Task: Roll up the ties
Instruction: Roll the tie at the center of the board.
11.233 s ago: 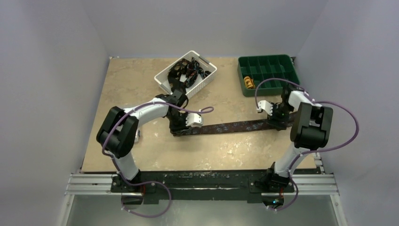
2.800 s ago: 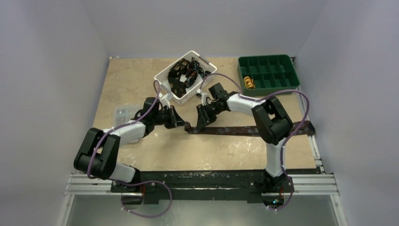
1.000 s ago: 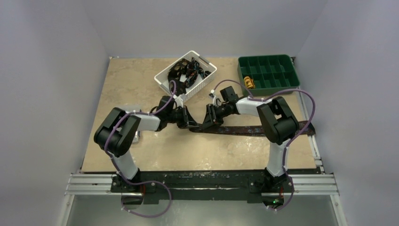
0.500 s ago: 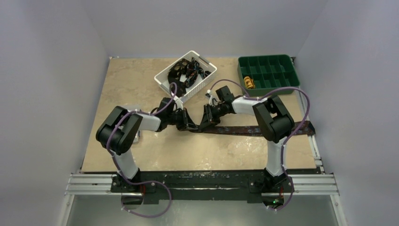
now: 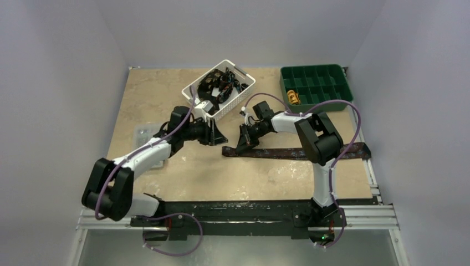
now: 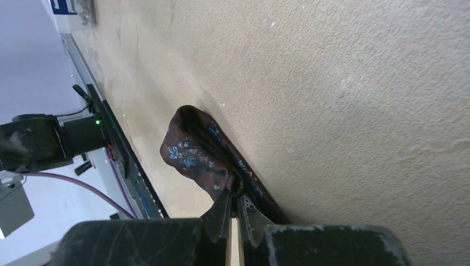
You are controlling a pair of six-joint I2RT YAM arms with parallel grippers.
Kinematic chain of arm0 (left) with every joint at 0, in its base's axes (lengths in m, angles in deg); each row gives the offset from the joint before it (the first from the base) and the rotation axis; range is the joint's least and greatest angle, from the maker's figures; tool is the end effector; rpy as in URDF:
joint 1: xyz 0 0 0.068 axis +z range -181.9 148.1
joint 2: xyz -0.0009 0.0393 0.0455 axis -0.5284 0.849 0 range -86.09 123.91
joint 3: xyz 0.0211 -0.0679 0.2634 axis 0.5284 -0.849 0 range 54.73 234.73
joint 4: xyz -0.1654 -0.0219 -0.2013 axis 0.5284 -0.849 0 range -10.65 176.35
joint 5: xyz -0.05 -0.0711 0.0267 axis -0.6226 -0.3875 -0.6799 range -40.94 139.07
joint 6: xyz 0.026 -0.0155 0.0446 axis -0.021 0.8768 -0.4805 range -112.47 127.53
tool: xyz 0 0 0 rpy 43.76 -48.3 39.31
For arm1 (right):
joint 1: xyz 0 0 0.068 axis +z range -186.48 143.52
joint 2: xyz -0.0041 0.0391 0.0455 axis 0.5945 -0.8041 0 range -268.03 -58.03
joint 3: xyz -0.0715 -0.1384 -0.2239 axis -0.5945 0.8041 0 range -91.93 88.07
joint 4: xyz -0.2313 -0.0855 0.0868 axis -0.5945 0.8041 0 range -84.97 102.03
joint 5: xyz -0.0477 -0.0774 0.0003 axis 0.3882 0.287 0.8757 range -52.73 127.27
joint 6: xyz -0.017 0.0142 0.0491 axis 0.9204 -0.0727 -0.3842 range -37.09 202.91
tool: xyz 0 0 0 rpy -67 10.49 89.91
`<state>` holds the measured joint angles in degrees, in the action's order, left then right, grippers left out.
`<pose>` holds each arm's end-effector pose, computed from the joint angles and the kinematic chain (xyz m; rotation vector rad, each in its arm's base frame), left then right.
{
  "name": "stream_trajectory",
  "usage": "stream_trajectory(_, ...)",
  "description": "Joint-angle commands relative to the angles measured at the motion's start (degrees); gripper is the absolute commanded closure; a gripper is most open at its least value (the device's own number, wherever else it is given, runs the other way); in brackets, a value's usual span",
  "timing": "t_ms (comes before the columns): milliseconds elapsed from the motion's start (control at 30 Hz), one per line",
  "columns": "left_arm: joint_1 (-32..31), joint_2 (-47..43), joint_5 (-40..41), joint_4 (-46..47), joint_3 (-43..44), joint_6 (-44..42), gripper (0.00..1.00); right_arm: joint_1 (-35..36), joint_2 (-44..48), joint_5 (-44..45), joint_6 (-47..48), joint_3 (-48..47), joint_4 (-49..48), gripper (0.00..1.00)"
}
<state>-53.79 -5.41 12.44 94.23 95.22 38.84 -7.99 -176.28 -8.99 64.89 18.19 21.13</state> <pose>0.2610 -0.1279 0.2070 0.2213 2.2483 -1.2058 0.3349 0.2110 0.1138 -0.5168 2.7199 1.3281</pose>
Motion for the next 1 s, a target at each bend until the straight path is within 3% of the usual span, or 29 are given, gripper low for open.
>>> stream_trajectory(0, -3.09, -7.0, -1.0, -14.33, 3.61, -26.18, 0.47, 0.07, -1.07, 3.72, 5.2, -0.96, 3.07, 1.0)
stream_trajectory(100, -5.26, -10.62, -1.72, -17.26, 3.81, -40.23, 0.3, -0.01, -1.51, 3.39, 7.32, -1.46, 4.7, 1.0)
stream_trajectory(233, -9.62, -12.54, -0.93, -22.99, 5.36, -58.13, 0.15, -0.07, -2.83, 2.59, 9.58, -1.86, 6.59, 1.0)
stream_trajectory(333, -11.5, -7.36, 1.46, -31.08, 9.68, -66.82, 0.11, -0.13, -3.03, 2.1, 9.83, -1.81, 6.29, 1.0)
stream_trajectory(433, -13.4, -1.15, 4.62, -31.85, 11.97, -68.46, 0.13, -0.08, -2.85, 1.72, 10.04, -1.38, 5.81, 1.0)
stream_trajectory(500, -15.53, 1.71, 5.94, -32.84, 14.27, -69.52, 0.2, -0.11, -2.85, 1.23, 10.17, -0.96, 5.38, 1.0)
stream_trajectory(633, -17.04, 6.77, 3.18, -28.19, 16.71, -64.83, 0.25, -0.17, -3.17, 0.29, 10.11, -1.35, 5.22, 1.0)
stream_trajectory(700, -17.41, 8.04, 4.18, -22.77, 15.79, -60.26, 0.25, -0.17, -3.15, 0.26, 10.14, -2.01, 5.33, 1.0)
stream_trajectory(833, -17.27, 5.35, 7.11, 0.96, 2.16, -58.27, 0.19, -0.19, -4.29, -0.62, 11.39, -2.84, 7.41, 1.0)
stream_trajectory(967, -17.1, 7.35, 4.44, 2.24, 1.51, -60.77, 0.18, -0.57, -3.63, -0.84, 13.25, -1.6, 8.67, 1.0)
